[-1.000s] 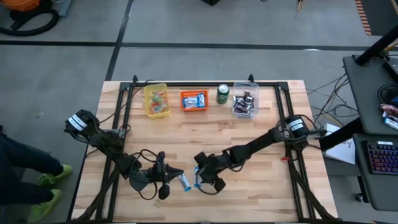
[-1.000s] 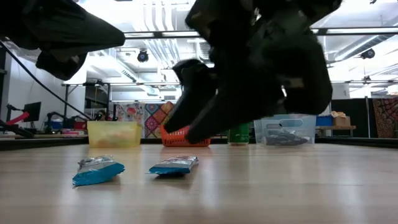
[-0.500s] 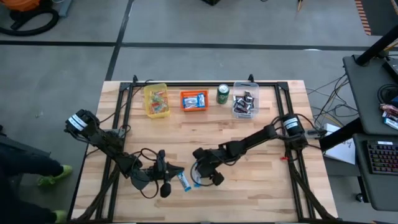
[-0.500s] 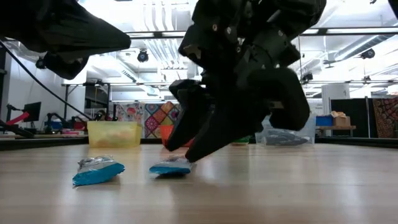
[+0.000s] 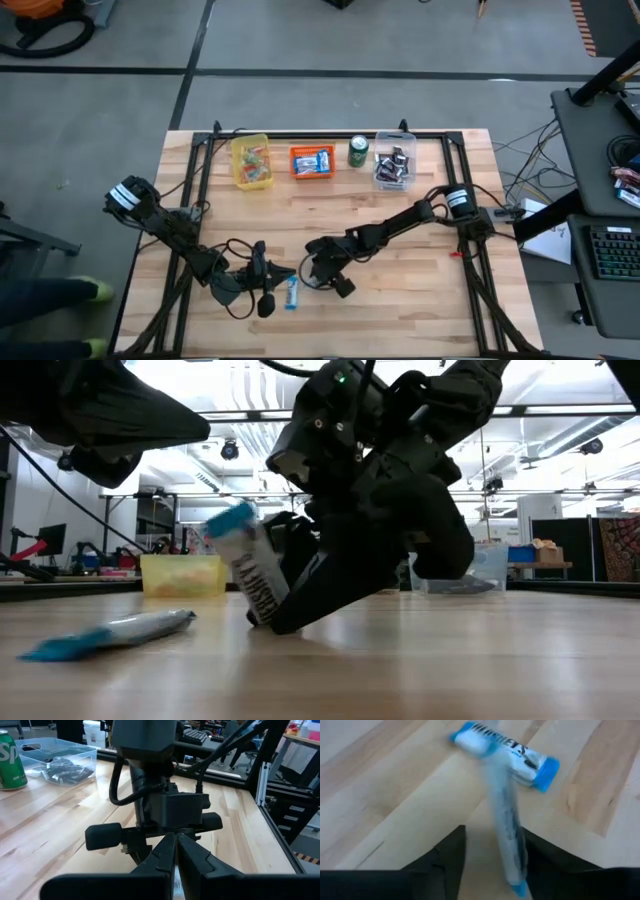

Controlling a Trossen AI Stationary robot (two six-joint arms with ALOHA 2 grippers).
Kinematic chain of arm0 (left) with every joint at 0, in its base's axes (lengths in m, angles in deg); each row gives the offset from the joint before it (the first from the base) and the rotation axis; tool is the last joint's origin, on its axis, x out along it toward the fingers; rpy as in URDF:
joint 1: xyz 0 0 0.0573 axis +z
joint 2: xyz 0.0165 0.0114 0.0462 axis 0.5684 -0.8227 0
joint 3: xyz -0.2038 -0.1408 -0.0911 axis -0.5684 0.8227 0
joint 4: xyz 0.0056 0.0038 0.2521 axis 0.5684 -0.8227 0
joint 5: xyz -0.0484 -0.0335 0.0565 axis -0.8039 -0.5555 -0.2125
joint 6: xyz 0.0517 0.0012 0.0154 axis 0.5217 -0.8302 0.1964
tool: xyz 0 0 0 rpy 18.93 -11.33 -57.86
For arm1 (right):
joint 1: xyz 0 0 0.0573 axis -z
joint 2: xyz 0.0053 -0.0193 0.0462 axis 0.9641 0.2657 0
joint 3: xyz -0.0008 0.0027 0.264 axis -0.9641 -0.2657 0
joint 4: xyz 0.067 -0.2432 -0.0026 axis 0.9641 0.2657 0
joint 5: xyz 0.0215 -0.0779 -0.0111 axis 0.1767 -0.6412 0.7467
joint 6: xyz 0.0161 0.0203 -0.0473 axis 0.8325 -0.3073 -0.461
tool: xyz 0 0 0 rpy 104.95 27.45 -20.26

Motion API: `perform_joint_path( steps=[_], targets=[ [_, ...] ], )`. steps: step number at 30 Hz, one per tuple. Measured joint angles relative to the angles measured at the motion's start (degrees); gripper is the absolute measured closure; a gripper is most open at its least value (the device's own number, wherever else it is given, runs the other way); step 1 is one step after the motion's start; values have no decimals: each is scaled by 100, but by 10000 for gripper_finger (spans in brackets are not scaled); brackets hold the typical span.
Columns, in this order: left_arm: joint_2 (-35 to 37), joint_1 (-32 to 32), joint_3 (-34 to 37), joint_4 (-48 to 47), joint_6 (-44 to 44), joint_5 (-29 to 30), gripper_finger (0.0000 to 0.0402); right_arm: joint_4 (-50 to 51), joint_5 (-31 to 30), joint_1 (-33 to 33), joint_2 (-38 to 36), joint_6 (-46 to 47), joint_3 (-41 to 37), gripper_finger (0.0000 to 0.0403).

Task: Organize candy in baskets
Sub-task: Put the white chocolate into the orange bin

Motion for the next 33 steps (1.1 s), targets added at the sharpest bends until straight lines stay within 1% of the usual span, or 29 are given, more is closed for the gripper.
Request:
perform_joint_path(
  steps=[5,10,13,17,19,20,22,26,28,31,33],
  targets=[
    [1,0,0,4,0,-1,402,47,592,124,-19,199,26,315],
    [2,0,0,4,0,0,402,85,719,140,-20,298,50,369],
    [2,-2,0,12,0,0,402,119,709,140,-81,358,45,384],
    [59,-9,0,20,0,-4,402,340,617,164,-342,489,14,382],
    [145,-9,0,34,-2,-4,402,524,462,233,-580,561,8,380],
    [198,-9,0,37,-1,-8,402,648,251,282,-748,563,9,380],
    [332,-13,0,8,0,-20,402,1005,-364,394,-1112,553,20,380],
    [661,-33,0,-78,0,-20,402,1790,-1899,708,-1673,453,29,380],
    [829,-46,0,-186,2,-22,402,2022,-2609,933,-1903,373,28,380],
    [1033,-62,0,-270,21,-23,402,2038,-3594,1377,-2164,295,33,380],
    [1120,-67,0,-282,82,-24,402,1924,-4077,1715,-2200,257,34,380]
  ],
)
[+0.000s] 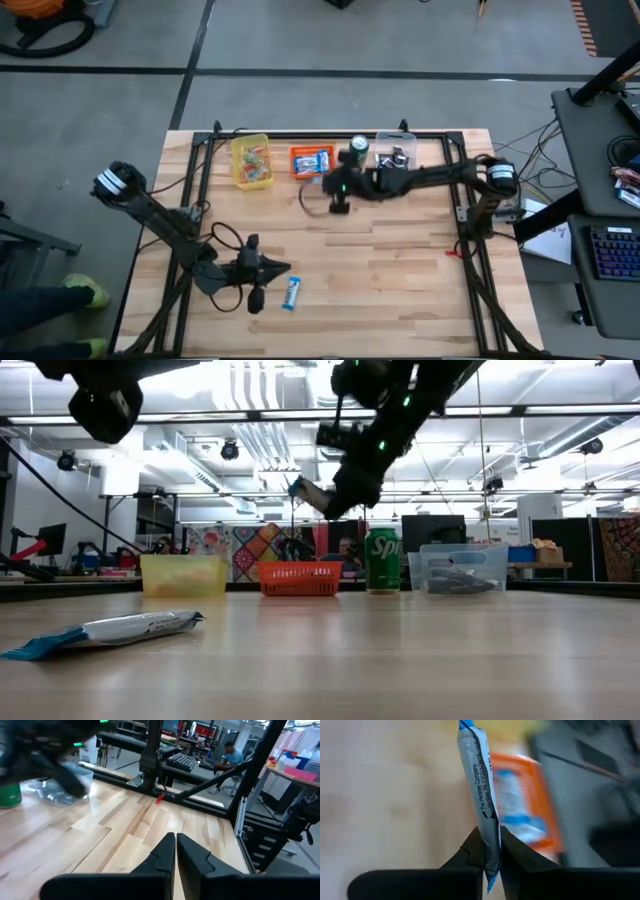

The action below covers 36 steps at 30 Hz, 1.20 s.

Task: Organize candy in baskets
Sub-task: Put the white chocolate into the orange bin

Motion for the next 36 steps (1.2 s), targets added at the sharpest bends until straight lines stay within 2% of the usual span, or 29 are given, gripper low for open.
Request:
perform_joint_path(
  steps=[3,7,11,17,24,28,32,36],
  targets=[
    [98,-8,0,-10,124,2,402,-219,12,536,11,-77,0,380],
    [113,-8,0,-26,219,2,402,-622,563,1143,179,-81,24,380],
    [108,-8,0,-42,259,2,402,-1015,876,1465,427,-128,21,380],
    [122,-8,0,-55,334,2,402,-1048,887,1524,817,-304,226,370],
    [161,-8,0,-56,409,4,402,-874,1035,1523,1075,-67,621,294],
    [161,-8,0,-106,273,2,402,-751,1036,1514,1041,-58,774,269],
    [163,-8,0,-286,-127,2,402,-359,1063,1437,897,56,875,268],
    [157,-8,0,-741,-1003,-30,402,145,1297,1262,577,318,876,267]
  ],
)
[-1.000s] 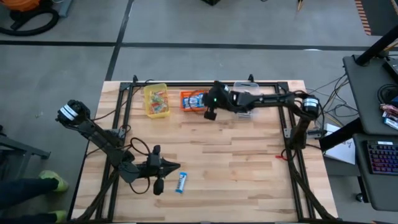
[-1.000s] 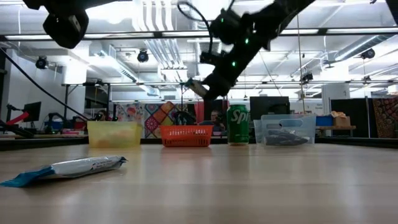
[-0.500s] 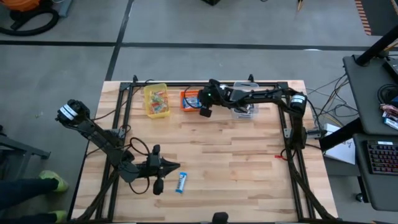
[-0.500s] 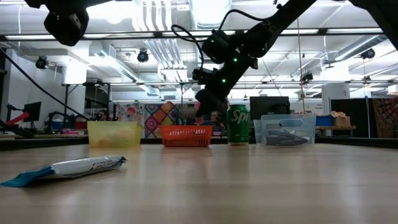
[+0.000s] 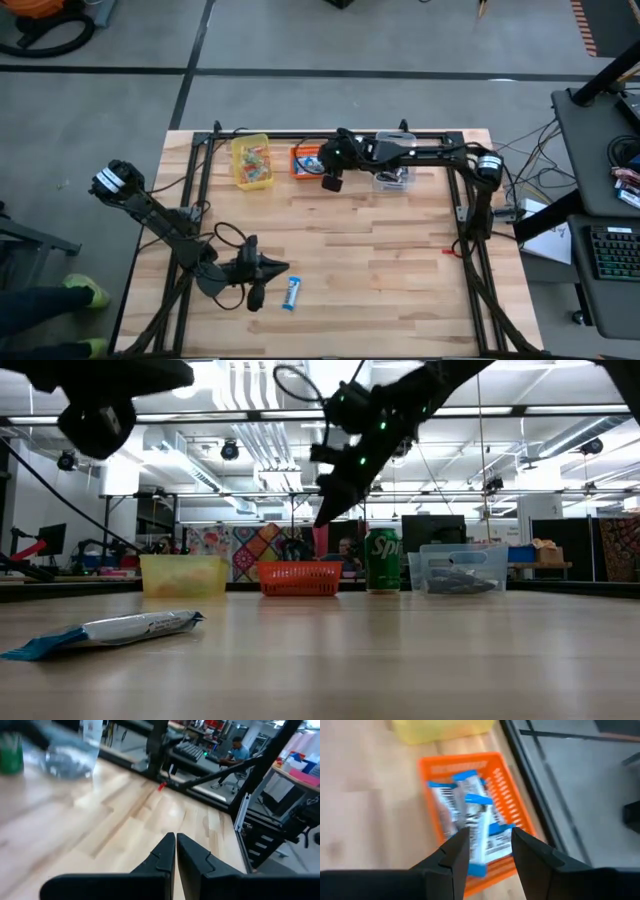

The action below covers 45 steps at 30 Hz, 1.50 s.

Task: Organize candy in baskets
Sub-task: Put the white chocolate into the orange bin

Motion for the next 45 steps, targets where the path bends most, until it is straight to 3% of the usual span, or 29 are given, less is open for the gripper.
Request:
perform_joint_path(
  steps=[5,10,20,23,28,35,45],
  targets=[
    [-248,-11,-51,-319,-1012,-263,402,1010,335,-339,-511,628,0,266],
    [-994,-11,-708,-672,-1604,-753,402,2045,487,-906,-1009,1209,-2,266],
    [-2231,-204,-3039,-5263,-3642,-1246,402,2959,427,-2563,-1824,2474,-212,266],
    [-2580,-260,-3554,-6122,-4052,-1464,402,2962,291,-3127,-2061,2877,-381,266],
    [-3097,-273,-4200,-6865,-4475,-1550,399,2979,-460,-3995,-2279,3523,-637,266],
    [-3589,-221,-4911,-7678,-4600,-1620,337,2972,-909,-4794,-2242,4188,-765,266],
    [-3981,-243,-4705,-7749,-4829,-1147,226,2932,-1118,-5094,-2207,4613,-963,266]
  ],
)
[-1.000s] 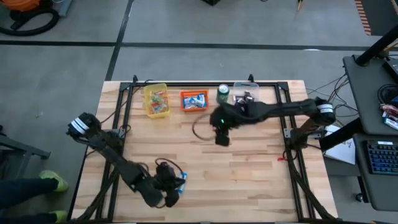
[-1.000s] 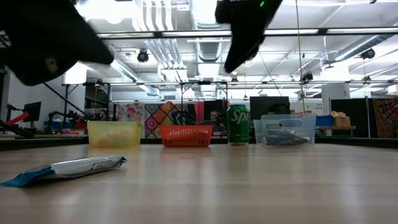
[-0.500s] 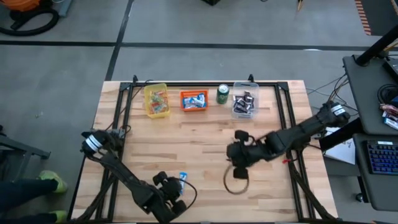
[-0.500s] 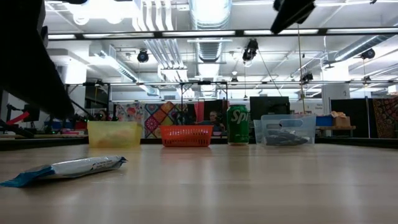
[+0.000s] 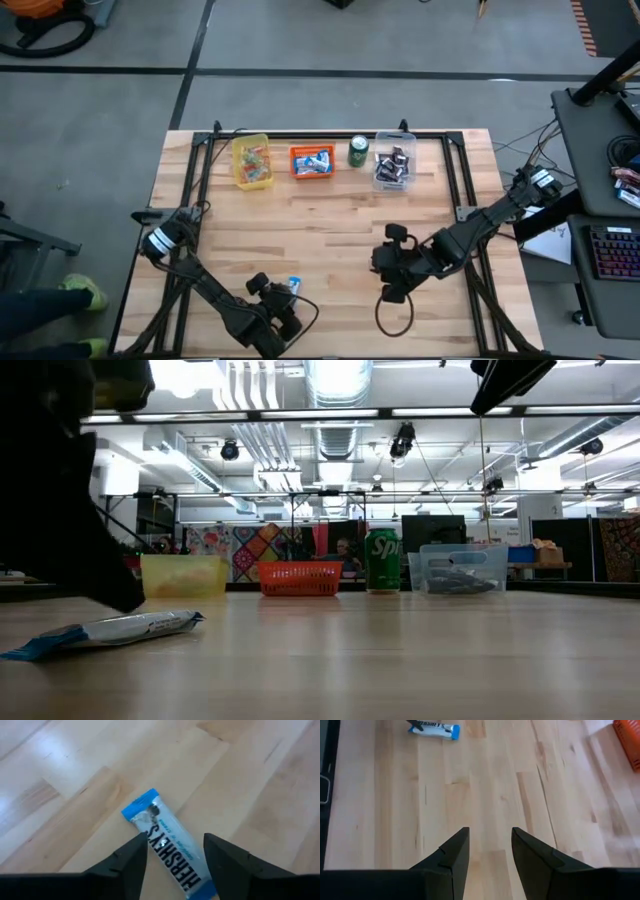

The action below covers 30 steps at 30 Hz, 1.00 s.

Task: Organize candy in baskets
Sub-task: Put the white chocolate into the orange bin

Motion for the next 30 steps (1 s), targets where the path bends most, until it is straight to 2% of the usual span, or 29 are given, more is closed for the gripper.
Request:
perform_joint_path(
  steps=[4,9,14,22,30],
  targets=[
    [-103,-56,91,169,-43,95,216,-6,-22,0,0,40,-63,266],
    [-194,-71,284,479,-45,112,225,-36,-115,0,0,40,-154,266],
    [-203,-118,509,830,-54,189,258,-47,-113,0,0,184,-305,266],
    [-205,-221,506,837,-18,274,345,-231,-102,-15,0,277,-630,266],
    [25,-336,498,784,173,216,353,-334,-102,-40,-7,356,-742,266]
  ],
)
